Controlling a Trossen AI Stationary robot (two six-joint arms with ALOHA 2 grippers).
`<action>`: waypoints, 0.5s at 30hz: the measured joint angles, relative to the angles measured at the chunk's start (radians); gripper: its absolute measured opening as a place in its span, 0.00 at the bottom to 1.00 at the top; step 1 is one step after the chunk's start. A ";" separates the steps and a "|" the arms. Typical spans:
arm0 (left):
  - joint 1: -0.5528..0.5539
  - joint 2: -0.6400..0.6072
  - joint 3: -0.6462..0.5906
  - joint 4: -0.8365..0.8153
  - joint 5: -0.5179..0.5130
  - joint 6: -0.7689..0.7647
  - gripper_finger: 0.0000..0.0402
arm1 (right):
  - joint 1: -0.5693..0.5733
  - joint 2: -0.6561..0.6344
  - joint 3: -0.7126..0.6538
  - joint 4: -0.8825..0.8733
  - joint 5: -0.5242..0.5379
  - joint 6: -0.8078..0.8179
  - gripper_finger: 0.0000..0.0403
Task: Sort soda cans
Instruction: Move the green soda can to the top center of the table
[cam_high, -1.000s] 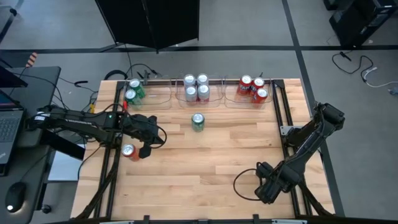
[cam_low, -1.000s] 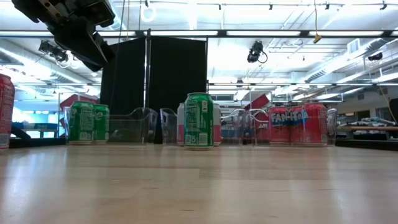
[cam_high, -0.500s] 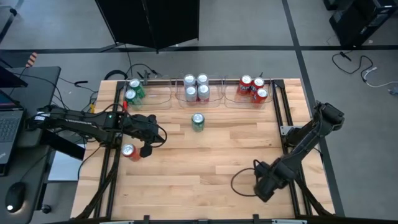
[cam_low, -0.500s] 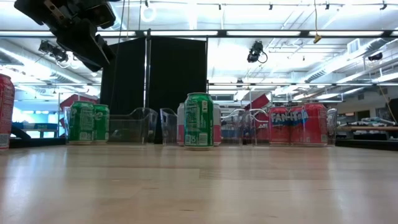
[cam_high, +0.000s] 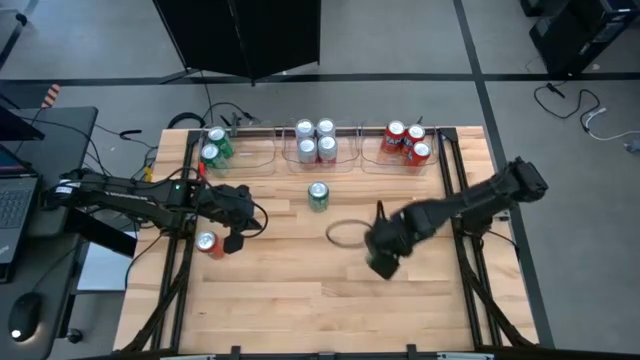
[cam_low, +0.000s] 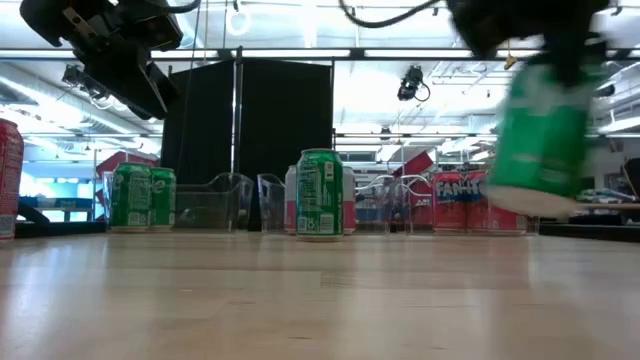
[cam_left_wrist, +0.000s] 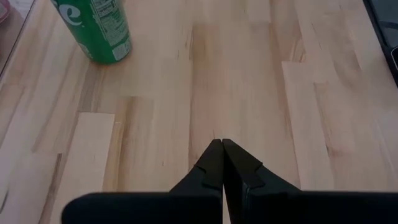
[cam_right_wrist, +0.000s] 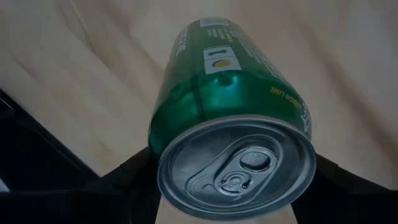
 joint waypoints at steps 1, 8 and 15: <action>0.000 0.000 0.000 -0.002 0.000 0.000 0.00 | -0.032 0.000 0.014 0.001 0.012 -0.041 0.66; 0.000 0.000 0.000 -0.013 0.003 0.001 0.00 | -0.189 0.022 0.129 -0.011 0.096 -0.271 0.66; 0.000 0.000 0.000 -0.013 0.005 -0.003 0.00 | -0.235 0.288 0.451 -0.122 0.128 -0.546 0.66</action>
